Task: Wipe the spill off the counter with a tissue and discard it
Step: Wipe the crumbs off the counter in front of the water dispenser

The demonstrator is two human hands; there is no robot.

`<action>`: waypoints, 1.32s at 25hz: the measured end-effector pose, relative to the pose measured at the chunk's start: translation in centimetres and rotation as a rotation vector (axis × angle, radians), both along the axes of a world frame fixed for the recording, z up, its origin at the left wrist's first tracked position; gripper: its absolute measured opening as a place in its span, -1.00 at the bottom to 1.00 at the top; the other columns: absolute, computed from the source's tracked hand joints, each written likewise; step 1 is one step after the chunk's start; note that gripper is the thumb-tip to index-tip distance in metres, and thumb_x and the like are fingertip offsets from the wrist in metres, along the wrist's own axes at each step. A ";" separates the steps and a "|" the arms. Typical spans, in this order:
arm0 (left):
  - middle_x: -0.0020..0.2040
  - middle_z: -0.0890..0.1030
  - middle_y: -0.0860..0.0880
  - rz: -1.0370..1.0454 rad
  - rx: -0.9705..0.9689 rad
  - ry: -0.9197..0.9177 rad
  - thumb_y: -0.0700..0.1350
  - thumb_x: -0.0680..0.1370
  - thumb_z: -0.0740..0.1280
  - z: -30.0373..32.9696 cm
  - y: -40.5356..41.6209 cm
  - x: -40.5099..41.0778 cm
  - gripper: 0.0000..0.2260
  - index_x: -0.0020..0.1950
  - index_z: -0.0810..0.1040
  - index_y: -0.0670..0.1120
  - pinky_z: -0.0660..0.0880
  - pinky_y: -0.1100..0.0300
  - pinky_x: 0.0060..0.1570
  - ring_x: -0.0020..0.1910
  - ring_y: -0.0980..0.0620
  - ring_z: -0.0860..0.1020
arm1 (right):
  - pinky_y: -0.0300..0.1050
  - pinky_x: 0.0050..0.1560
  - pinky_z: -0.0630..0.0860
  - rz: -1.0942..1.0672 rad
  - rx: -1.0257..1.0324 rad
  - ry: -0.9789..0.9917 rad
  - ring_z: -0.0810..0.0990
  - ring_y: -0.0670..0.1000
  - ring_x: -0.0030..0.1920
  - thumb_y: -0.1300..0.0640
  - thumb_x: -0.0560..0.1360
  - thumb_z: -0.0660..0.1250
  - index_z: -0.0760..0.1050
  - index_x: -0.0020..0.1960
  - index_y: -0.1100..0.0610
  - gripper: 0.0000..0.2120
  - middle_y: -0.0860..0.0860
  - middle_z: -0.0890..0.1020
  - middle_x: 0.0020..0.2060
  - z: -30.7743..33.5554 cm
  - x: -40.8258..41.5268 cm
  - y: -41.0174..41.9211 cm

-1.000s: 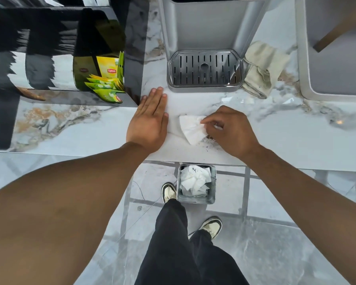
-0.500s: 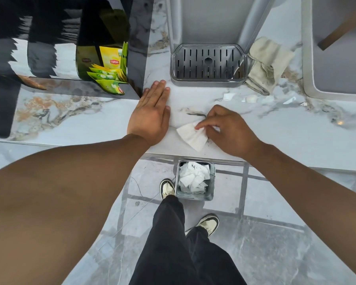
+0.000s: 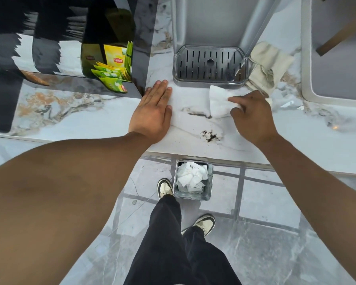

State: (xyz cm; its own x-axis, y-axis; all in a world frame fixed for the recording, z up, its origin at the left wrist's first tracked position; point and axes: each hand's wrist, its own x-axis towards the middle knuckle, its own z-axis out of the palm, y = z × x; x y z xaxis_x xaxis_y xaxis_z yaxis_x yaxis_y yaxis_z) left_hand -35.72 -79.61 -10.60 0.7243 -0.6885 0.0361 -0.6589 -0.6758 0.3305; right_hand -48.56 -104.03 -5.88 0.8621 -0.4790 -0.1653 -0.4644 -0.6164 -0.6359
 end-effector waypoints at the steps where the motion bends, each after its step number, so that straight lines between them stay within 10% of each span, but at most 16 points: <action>1: 0.60 0.19 -0.14 -0.001 -0.002 -0.003 -0.04 0.67 0.01 0.1 -0.1 -0.1 -0.52 0.55 0.24 -0.21 0.06 -0.02 0.58 0.60 -0.08 0.10 | -0.55 0.12 0.24 0.009 0.021 -0.004 0.53 0.02 0.01 0.30 0.50 0.26 0.60 0.24 0.18 -0.66 0.16 0.49 0.07 -0.2 -0.7 0.6; 13: 0.59 0.21 -0.16 -0.007 0.001 -0.012 -0.07 0.66 0.04 0.2 -0.2 0.0 -0.53 0.54 0.26 -0.22 0.06 -0.03 0.57 0.60 -0.09 0.12 | -0.52 -0.08 0.38 -0.083 0.122 -0.195 0.56 -0.12 -0.21 0.26 0.51 0.35 0.68 0.10 0.06 -0.76 0.01 0.58 -0.07 -0.1 -3.4 4.9; 20: 0.59 0.20 -0.16 -0.010 0.015 -0.010 -0.06 0.66 0.03 0.1 -0.2 0.0 -0.52 0.55 0.25 -0.22 0.05 -0.03 0.58 0.60 -0.09 0.12 | -0.17 0.07 0.48 0.077 -0.056 -0.125 0.52 -0.01 -0.16 0.33 0.52 0.26 0.63 0.17 0.17 -0.71 0.13 0.53 0.00 -1.3 -0.5 2.4; 33: 0.60 0.14 -0.22 -0.042 0.082 -0.039 -0.13 0.68 0.04 0.3 -0.4 -0.2 -0.54 0.55 0.19 -0.28 -0.02 -0.03 0.59 0.60 -0.15 0.07 | -0.37 -0.03 0.36 0.202 0.088 -0.177 0.47 -0.07 -0.21 0.38 0.50 0.28 0.66 0.11 0.19 -0.72 0.05 0.47 -0.11 -1.1 0.6 3.6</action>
State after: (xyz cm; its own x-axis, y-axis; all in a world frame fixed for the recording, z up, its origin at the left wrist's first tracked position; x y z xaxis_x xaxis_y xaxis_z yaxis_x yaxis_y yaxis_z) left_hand -35.96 -79.97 -10.30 0.6939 -0.7201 0.0057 -0.6985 -0.6711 0.2486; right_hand -47.98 -100.38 -6.93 0.9577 -0.2853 -0.0367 -0.2147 -0.6240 -0.7514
